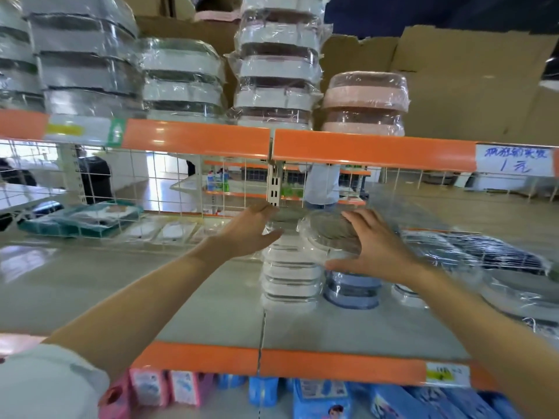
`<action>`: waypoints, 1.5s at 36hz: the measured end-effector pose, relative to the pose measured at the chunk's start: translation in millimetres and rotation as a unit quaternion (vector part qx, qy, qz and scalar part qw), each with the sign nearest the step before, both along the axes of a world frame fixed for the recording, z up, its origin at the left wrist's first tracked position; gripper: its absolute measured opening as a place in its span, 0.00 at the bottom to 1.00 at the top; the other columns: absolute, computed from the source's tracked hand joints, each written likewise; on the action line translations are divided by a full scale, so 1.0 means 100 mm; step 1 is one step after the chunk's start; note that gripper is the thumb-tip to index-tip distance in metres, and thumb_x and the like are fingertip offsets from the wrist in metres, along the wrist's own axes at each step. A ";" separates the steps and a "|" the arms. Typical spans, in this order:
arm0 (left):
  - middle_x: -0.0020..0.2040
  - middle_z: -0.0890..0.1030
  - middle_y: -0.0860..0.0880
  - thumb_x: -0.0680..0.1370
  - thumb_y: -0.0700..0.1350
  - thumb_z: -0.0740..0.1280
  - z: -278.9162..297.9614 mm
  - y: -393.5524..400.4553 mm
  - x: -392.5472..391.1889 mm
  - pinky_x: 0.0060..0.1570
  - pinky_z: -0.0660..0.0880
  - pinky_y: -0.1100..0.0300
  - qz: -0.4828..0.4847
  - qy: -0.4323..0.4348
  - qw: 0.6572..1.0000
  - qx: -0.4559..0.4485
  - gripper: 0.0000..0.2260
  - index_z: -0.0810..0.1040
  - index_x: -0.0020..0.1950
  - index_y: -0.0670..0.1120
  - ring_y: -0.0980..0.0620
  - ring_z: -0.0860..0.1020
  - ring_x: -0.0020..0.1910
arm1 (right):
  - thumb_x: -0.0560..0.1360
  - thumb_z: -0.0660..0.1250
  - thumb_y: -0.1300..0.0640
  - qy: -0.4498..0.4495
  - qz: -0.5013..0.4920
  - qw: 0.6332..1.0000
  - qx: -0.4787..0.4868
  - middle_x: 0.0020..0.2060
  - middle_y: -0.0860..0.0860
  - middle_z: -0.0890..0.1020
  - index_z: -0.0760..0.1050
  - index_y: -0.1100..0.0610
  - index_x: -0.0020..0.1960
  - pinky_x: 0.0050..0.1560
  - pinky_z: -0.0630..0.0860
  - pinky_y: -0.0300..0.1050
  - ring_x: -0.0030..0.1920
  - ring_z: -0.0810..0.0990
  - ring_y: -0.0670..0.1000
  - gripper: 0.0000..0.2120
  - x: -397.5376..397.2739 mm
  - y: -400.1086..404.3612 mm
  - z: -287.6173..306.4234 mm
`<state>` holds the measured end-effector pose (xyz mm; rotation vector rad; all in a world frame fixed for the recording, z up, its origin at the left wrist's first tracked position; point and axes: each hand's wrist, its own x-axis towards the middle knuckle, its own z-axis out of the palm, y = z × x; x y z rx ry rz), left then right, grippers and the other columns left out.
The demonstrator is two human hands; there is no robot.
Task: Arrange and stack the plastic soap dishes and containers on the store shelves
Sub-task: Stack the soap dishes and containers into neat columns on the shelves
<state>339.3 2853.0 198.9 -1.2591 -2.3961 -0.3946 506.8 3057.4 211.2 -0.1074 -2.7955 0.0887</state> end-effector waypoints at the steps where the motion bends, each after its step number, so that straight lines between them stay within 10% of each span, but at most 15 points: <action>1: 0.68 0.69 0.43 0.79 0.56 0.62 0.01 0.06 -0.01 0.66 0.67 0.52 -0.006 -0.007 1.000 -0.012 0.27 0.66 0.72 0.40 0.45 0.71 0.65 | 0.52 0.52 0.15 -0.003 -0.006 1.000 -0.006 0.74 0.49 0.55 0.50 0.54 0.77 0.75 0.54 0.51 0.74 0.52 0.51 0.65 0.04 0.02 -0.03; 10: 0.77 0.36 0.45 0.70 0.70 0.61 0.22 0.51 -0.13 0.76 0.45 0.52 0.016 -0.156 0.972 -0.175 0.52 0.35 0.77 0.43 0.46 0.42 0.77 | 0.61 0.67 0.30 0.003 -0.035 0.998 -0.061 0.72 0.48 0.58 0.52 0.52 0.77 0.73 0.55 0.47 0.71 0.55 0.49 0.52 0.20 0.09 -0.03; 27: 0.62 0.68 0.43 0.66 0.69 0.69 0.17 0.31 -0.03 0.63 0.66 0.53 0.009 -0.019 0.995 -0.094 0.44 0.65 0.70 0.40 0.46 0.65 0.62 | 0.65 0.69 0.32 -0.019 -0.080 0.993 -0.087 0.74 0.49 0.56 0.52 0.56 0.77 0.73 0.53 0.48 0.74 0.51 0.50 0.51 0.32 0.21 0.02; 45: 0.70 0.64 0.48 0.67 0.69 0.67 0.28 0.01 1.29 0.70 0.59 0.55 0.031 -0.105 0.990 -0.086 0.43 0.62 0.74 0.47 0.47 0.59 0.71 | 0.66 0.67 0.30 -0.082 -0.059 0.992 -0.072 0.76 0.53 0.52 0.50 0.57 0.78 0.74 0.50 0.50 0.76 0.47 0.55 0.52 1.04 0.28 0.16; 54: 0.68 0.68 0.46 0.67 0.67 0.70 0.40 0.07 2.09 0.68 0.62 0.56 0.037 -0.077 0.995 -0.050 0.43 0.64 0.72 0.41 0.49 0.65 0.67 | 0.59 0.66 0.24 -0.035 -0.011 0.991 -0.131 0.68 0.52 0.65 0.60 0.57 0.74 0.69 0.62 0.48 0.69 0.61 0.52 0.54 1.74 0.44 0.20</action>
